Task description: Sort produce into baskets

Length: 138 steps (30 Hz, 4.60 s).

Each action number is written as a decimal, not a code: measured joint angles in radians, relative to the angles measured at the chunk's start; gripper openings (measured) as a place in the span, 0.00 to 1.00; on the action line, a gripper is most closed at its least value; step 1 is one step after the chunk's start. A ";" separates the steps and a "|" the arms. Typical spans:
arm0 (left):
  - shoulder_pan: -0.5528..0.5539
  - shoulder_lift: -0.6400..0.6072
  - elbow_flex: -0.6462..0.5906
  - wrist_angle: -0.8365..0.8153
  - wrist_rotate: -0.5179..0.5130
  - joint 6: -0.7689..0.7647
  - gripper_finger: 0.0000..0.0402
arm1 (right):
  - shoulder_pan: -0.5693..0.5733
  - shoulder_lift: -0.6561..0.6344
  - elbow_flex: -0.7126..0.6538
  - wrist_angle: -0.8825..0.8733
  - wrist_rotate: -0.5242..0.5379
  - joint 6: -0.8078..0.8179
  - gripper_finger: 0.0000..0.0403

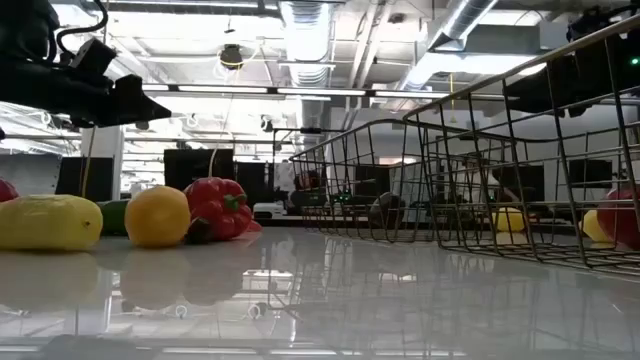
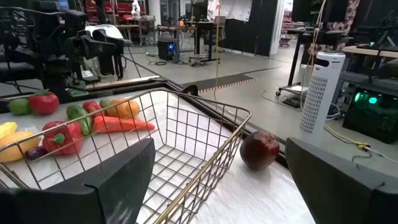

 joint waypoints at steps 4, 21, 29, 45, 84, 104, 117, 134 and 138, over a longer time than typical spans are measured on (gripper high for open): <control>0.000 0.000 0.000 0.000 0.000 0.000 0.73 | 0.000 0.000 0.000 0.000 0.000 0.000 0.96; 0.000 0.000 0.000 0.000 0.000 0.000 0.73 | 0.000 0.000 0.000 0.000 0.000 0.000 0.96; 0.000 0.000 0.000 0.000 0.000 0.000 0.73 | 0.000 0.000 0.000 0.000 0.000 0.000 0.96; 0.000 0.000 0.000 0.000 0.000 0.000 0.73 | 0.000 0.000 0.000 0.000 0.000 0.000 0.96; 0.000 0.000 0.000 0.032 0.002 -0.048 0.73 | 0.000 0.000 0.000 0.000 0.000 0.000 0.96; 0.001 0.000 0.000 0.029 -0.076 -0.543 0.73 | -0.002 0.000 0.000 0.003 0.001 0.000 0.96; 0.000 0.000 0.000 0.000 -0.046 -0.498 0.73 | -0.002 0.000 0.000 0.013 0.002 0.374 0.96; 0.001 0.100 0.190 -0.210 0.290 -0.412 0.73 | -0.029 0.052 0.000 0.139 -0.105 0.360 0.96; 0.001 0.234 0.312 -0.350 0.316 -0.374 0.73 | -0.063 0.108 0.000 0.217 -0.125 0.357 0.96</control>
